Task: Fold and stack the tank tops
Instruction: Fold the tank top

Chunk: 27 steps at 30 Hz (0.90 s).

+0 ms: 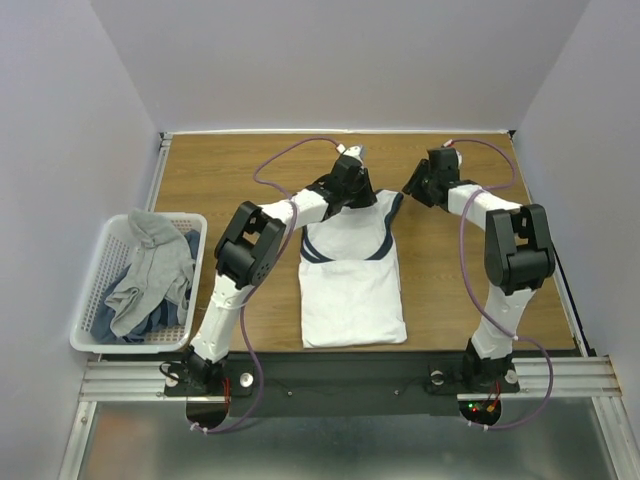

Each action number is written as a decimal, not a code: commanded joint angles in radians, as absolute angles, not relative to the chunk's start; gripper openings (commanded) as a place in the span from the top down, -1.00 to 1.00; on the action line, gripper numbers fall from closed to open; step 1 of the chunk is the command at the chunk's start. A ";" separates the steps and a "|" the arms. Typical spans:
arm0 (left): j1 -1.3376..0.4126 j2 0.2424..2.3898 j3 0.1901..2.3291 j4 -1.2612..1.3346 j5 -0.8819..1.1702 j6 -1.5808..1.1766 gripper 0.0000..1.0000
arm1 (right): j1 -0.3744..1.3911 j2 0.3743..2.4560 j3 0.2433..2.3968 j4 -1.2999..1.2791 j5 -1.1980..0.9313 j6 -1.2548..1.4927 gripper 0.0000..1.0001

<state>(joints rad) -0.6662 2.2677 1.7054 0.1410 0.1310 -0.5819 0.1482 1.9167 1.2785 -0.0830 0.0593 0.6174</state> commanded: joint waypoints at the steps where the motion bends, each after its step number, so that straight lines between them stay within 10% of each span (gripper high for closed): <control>1: -0.661 2.295 1.804 0.149 0.150 -0.548 0.48 | 0.152 1.948 1.331 0.020 0.035 0.621 -0.01; 15: -0.661 2.424 1.925 0.115 0.158 -0.551 0.49 | 0.152 2.013 1.333 0.071 0.028 0.666 0.10; 27: -0.660 2.454 1.944 0.114 0.163 -0.555 0.50 | 0.152 2.014 1.359 0.100 -0.043 0.715 0.84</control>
<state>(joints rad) -0.6605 2.4546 1.8973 0.1101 0.1547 -0.5686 0.1501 2.0182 1.3045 0.0311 -0.0025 0.6926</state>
